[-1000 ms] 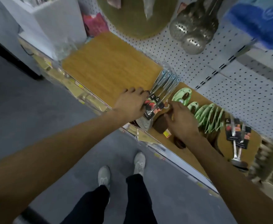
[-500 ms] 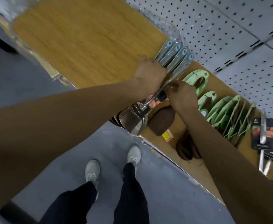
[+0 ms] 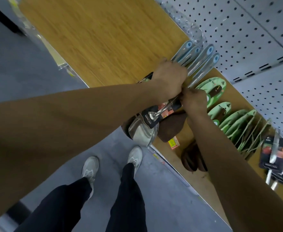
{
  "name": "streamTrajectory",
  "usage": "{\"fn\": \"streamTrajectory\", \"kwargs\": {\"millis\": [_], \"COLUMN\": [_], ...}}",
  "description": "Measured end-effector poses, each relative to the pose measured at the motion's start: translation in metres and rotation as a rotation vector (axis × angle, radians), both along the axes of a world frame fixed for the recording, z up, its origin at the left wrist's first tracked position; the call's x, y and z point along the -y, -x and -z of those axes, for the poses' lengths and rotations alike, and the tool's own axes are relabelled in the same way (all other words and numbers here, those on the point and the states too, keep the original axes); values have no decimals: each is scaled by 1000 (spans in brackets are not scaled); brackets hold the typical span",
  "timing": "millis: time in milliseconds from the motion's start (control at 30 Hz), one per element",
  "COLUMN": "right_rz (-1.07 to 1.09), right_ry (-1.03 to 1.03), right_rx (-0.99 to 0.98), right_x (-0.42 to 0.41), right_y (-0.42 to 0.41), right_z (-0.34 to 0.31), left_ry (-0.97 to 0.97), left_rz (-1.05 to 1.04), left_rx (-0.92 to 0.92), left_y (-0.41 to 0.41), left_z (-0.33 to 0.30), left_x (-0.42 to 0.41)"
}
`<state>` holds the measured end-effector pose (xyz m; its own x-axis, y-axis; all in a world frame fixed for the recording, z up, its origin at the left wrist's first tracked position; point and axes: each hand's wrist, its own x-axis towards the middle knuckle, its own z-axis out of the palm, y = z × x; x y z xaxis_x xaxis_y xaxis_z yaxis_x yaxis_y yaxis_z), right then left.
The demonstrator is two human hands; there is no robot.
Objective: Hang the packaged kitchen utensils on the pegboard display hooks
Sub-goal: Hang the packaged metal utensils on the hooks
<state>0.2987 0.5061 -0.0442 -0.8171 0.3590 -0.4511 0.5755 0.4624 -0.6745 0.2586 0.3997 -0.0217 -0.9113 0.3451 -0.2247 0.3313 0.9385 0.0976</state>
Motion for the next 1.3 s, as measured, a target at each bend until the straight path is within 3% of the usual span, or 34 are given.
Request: {"fn": "streamTrajectory", "kwargs": {"millis": [333, 567, 1033, 1300], "right_rz": [-57, -32, -45, -122], "right_ry": [-115, -73, 46, -52], "right_rx": [-164, -222, -235, -257], "right_x": [8, 13, 24, 46], "right_y": [-49, -81, -171, -243], "right_z": [-40, -81, -210, -277], "left_ry": [-275, -427, -454, -420], "left_rz": [-64, -111, -5, 205], "left_rx": [3, 45, 26, -1], "left_y": [-49, -80, -165, -217], "left_z": [-48, -82, -195, -269], "left_x": [26, 45, 133, 155]}}
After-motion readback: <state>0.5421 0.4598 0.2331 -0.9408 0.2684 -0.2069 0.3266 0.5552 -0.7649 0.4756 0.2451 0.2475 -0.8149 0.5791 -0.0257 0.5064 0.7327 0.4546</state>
